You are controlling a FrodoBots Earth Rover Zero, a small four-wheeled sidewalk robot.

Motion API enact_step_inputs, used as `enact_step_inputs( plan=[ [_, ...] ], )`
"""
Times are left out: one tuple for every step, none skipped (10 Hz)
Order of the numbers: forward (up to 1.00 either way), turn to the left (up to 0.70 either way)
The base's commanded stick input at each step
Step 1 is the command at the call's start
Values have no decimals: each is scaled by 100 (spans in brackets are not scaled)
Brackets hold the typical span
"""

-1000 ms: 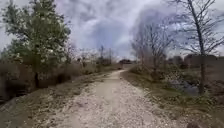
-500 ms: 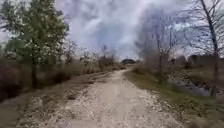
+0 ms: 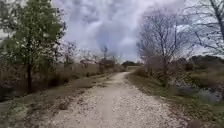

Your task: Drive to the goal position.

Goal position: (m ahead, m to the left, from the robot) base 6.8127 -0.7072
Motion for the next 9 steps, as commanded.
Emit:
enact_step_inputs(
  plan=[
    [70,0],
    [70,0],
    [70,0],
    [70,0],
    [70,0],
    [70,0],
    [70,0],
    [70,0],
    [70,-8]
  ],
)
